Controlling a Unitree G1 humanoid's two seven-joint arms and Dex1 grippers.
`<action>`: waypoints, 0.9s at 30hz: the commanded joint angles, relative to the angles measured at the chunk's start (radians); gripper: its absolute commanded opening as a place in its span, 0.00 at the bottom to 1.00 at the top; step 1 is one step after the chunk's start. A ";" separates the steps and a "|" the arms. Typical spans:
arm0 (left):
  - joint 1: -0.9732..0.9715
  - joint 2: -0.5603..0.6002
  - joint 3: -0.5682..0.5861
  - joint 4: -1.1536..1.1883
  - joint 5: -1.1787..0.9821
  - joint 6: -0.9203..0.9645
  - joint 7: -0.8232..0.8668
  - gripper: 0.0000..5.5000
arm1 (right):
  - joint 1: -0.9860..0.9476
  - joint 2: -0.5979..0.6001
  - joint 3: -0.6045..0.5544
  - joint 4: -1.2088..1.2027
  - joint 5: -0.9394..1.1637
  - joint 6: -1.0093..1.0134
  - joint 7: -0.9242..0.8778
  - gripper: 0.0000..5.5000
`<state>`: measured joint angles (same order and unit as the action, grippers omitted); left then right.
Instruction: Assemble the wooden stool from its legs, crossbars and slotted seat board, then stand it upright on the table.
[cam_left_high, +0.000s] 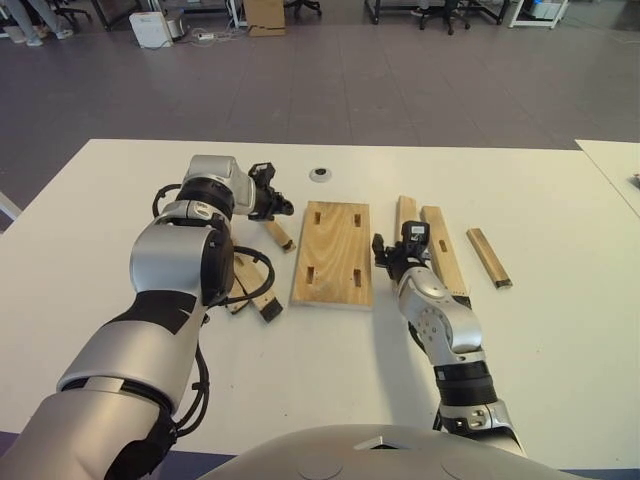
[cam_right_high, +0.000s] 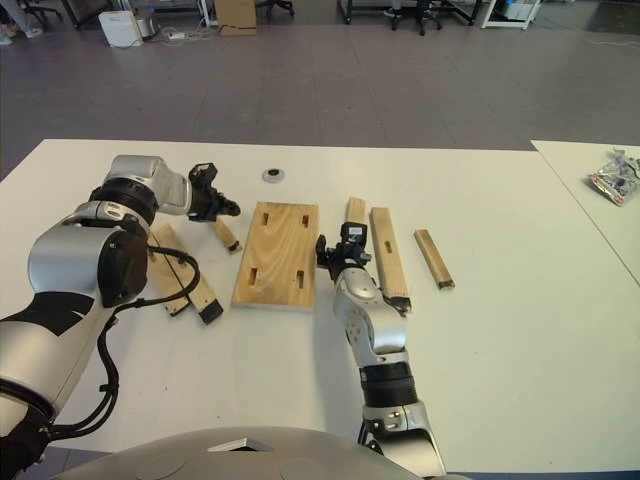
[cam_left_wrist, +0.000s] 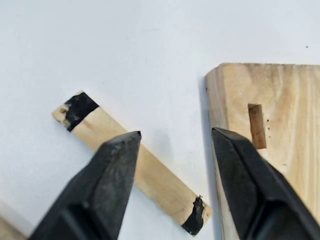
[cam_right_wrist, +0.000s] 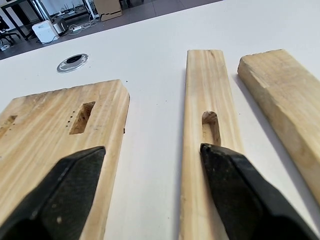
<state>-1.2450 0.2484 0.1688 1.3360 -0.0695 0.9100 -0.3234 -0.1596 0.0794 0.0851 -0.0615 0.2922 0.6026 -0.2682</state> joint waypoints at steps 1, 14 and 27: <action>0.018 -0.010 0.059 0.014 -0.025 -0.006 0.119 0.61 | 0.064 0.123 -0.006 0.002 0.018 0.029 -0.034 0.65; 0.056 -0.032 0.209 0.020 -0.086 0.010 0.410 0.73 | 0.099 0.133 -0.004 -0.015 0.052 0.031 -0.078 0.65; 0.148 -0.028 0.041 0.026 0.058 -0.010 0.291 0.41 | 0.123 0.132 0.000 -0.030 0.072 0.031 -0.113 0.65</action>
<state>-1.1705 0.2095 0.2560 1.3333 -0.0637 0.8675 0.0002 -0.1034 0.0783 0.0806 -0.1194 0.3514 0.6016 -0.3576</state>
